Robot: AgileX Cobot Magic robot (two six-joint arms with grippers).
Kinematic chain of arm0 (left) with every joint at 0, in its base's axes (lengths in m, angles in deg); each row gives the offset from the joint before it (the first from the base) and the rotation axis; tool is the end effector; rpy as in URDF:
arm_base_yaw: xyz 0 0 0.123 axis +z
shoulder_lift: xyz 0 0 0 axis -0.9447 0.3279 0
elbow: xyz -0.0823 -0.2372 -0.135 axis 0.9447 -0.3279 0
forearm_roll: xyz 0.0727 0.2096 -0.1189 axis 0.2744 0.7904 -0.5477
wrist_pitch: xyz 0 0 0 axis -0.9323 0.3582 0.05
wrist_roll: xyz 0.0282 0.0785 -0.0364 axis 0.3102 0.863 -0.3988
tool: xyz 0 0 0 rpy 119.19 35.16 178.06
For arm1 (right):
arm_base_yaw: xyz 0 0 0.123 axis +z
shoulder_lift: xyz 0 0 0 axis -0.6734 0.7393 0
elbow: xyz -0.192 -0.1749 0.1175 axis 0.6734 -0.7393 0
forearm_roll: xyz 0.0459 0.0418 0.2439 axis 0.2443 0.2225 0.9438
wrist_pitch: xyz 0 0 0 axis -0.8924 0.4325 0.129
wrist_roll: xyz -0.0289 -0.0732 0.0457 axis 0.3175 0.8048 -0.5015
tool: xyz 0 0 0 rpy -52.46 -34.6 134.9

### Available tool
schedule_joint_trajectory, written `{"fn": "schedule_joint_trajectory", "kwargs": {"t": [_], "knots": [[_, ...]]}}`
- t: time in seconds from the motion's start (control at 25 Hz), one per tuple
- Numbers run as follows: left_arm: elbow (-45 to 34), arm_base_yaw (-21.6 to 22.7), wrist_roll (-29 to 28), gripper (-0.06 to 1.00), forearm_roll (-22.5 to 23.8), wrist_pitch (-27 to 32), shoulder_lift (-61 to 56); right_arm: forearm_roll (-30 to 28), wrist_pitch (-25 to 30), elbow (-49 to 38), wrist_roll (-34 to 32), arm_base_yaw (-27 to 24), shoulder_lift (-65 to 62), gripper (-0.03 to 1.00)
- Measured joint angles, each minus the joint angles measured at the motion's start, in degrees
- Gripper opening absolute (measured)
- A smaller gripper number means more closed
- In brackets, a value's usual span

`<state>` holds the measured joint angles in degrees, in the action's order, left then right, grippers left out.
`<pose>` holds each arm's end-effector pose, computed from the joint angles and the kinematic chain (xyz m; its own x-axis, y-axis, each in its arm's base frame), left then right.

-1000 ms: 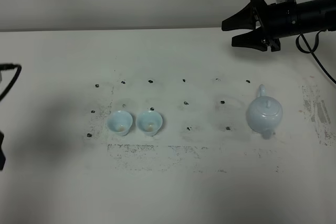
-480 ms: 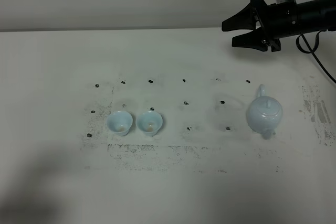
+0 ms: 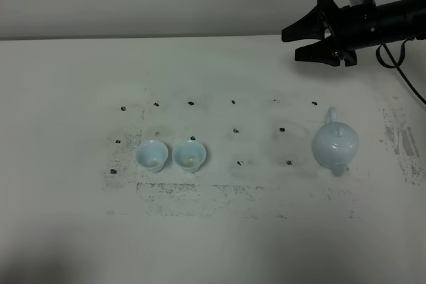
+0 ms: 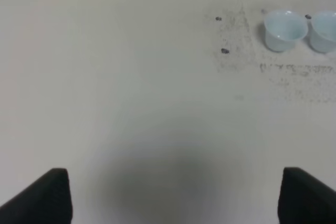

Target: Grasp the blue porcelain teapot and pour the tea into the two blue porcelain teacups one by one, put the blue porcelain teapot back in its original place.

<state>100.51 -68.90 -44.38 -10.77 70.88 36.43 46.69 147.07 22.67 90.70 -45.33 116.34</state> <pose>0.0003 -0.0102 0.2656 -0.5009 -0.0165 -0.8653 0.0632 0.9965 -0.0556 0.4811 0.0549 0.1864 -0.9564 0.1342 -0.2593 -0.1665 0.4792 0.8618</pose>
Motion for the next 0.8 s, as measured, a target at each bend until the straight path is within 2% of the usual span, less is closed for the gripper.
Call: {"fn": "schedule_joint_trajectory", "kwargs": {"t": [0.32, 0.44, 0.56, 0.8], "knots": [[0.00, 0.00, -1.28, 0.76, -0.15, 0.12, -0.56, -0.51, 0.00, 0.00, 0.76, 0.00, -0.38, 0.55], [0.00, 0.00, -1.28, 0.76, -0.09, 0.12, -0.56, -3.21, 0.05, 1.44, 1.47, 0.00, -1.89, 0.55], [0.00, 0.00, -1.30, 0.76, -0.05, 0.12, -0.56, -12.64, 0.05, 5.28, -0.30, 0.00, -4.49, 0.55], [0.00, 0.00, -1.35, 0.76, 0.02, 0.12, -0.56, -37.98, 0.17, 7.53, -11.49, 0.00, -11.75, 0.55]]}}
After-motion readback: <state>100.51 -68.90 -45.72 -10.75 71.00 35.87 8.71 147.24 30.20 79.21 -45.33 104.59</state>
